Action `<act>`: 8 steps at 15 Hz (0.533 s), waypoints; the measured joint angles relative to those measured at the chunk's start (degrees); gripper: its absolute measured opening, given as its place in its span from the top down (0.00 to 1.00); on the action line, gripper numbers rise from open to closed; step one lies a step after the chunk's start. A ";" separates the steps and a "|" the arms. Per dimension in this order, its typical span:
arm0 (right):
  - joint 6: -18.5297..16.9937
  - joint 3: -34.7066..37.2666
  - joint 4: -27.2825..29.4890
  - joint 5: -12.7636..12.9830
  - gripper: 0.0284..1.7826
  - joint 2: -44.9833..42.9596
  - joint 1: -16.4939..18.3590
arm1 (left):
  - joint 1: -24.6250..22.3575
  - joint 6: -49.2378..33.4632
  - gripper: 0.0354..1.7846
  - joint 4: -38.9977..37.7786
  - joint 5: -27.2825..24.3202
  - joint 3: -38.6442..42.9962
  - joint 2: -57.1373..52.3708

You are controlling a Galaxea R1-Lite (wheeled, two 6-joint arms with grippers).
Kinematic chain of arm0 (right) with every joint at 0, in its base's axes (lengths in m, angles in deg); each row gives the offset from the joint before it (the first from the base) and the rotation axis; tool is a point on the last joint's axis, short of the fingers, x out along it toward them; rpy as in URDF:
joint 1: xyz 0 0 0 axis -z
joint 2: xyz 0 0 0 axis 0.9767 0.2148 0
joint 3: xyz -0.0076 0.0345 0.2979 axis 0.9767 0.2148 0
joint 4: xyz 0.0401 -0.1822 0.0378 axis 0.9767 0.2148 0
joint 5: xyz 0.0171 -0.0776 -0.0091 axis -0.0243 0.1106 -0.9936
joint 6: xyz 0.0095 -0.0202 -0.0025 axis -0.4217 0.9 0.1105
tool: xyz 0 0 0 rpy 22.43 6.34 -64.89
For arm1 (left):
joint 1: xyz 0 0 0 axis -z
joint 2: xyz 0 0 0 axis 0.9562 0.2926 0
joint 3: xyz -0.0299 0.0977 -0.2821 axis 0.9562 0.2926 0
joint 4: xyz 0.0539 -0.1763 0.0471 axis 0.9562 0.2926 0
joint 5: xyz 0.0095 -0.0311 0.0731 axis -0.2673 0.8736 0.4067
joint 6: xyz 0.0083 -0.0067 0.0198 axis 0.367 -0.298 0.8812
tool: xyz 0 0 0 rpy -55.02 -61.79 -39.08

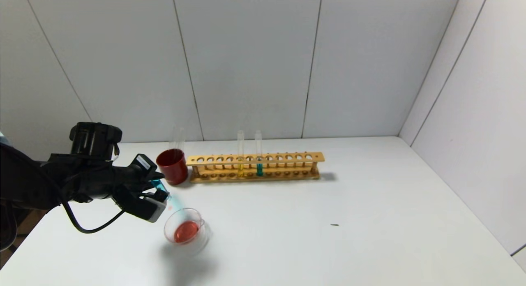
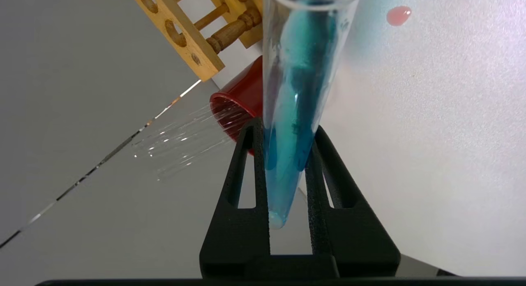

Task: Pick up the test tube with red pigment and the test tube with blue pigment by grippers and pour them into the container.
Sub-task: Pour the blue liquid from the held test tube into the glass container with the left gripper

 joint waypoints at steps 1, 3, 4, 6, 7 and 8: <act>0.00 0.00 0.00 0.02 0.02 0.00 0.00 | 0.00 0.88 0.84 -0.01 0.07 -0.02 0.00; 0.00 0.00 0.00 0.02 0.02 0.00 0.00 | 0.15 1.76 0.84 -0.45 0.60 -0.06 0.11; 0.00 0.00 0.00 0.02 0.02 0.00 0.00 | 0.23 1.78 0.84 -0.48 1.15 -0.16 0.13; 0.00 0.00 0.02 0.00 0.02 0.00 0.00 | 0.28 1.71 0.84 -0.50 1.65 -0.33 0.22; 0.00 0.00 0.00 0.02 0.02 0.00 0.00 | 0.33 1.71 0.84 -0.52 1.71 -0.39 0.27; 0.00 0.00 0.00 0.02 0.02 0.00 0.00 | 0.37 1.71 0.84 -0.52 1.76 -0.39 0.38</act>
